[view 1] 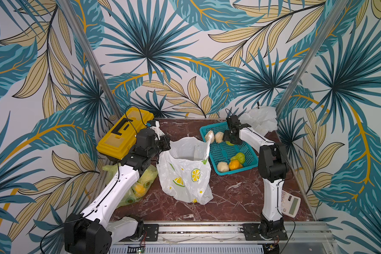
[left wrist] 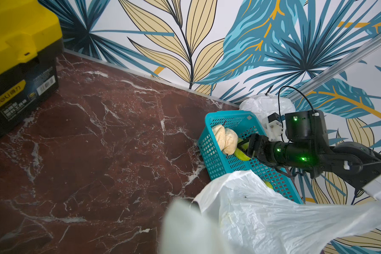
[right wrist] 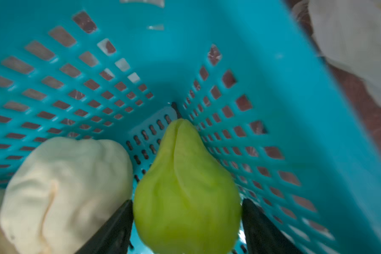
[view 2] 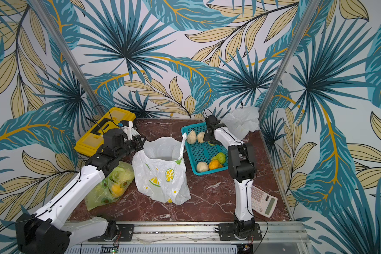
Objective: Place the pears into plastic bags & tie knots
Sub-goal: Pick up the pear from the basket, then place the pear in the plastic bag.
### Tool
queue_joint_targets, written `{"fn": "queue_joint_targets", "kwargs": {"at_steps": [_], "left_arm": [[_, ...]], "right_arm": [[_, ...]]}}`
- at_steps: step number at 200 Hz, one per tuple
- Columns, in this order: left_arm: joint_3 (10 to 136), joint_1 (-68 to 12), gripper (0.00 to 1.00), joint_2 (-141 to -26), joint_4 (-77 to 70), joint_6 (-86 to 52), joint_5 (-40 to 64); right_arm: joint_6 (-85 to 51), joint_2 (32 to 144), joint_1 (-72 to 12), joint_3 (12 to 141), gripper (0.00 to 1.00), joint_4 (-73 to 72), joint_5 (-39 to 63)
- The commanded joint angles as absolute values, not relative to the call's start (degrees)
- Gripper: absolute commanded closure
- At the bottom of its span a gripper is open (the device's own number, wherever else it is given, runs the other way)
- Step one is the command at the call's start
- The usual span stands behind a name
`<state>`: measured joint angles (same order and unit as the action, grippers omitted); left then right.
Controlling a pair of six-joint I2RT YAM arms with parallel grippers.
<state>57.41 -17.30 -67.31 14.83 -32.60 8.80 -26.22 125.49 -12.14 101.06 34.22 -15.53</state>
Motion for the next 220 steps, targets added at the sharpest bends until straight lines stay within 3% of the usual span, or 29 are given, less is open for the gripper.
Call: {"fn": "queue_joint_targets", "kwargs": {"at_steps": [1,40,99,134,171,220], "left_arm": [[56.98,-17.73,0.99,-65.8,13.97,-32.55,9.33],[57.66,-17.67,0.99,-66.35,13.97,-32.48,9.39],[60.64,-17.98,0.98,-68.23,14.02,-31.44,8.93],[62.69,-19.48,0.99,-70.02,14.06,-31.12,8.96],[65.12,-21.94,0.99,-72.29,13.97,-31.1,8.6],[64.74,-22.63,0.98,-71.18,13.98,-30.24,7.85]], "right_arm": [[-25.85,126.54,-11.95,102.42,0.37,34.26,-15.15],[-25.41,114.04,-12.04,95.98,0.59,34.56,-12.18],[-26.97,84.94,-14.44,80.32,0.67,36.96,4.54],[-28.5,70.57,-23.01,78.84,0.69,36.95,11.43],[-31.14,76.55,-38.41,83.75,0.69,34.06,10.48],[-32.73,91.82,-40.27,84.68,0.68,29.57,11.61]]}}
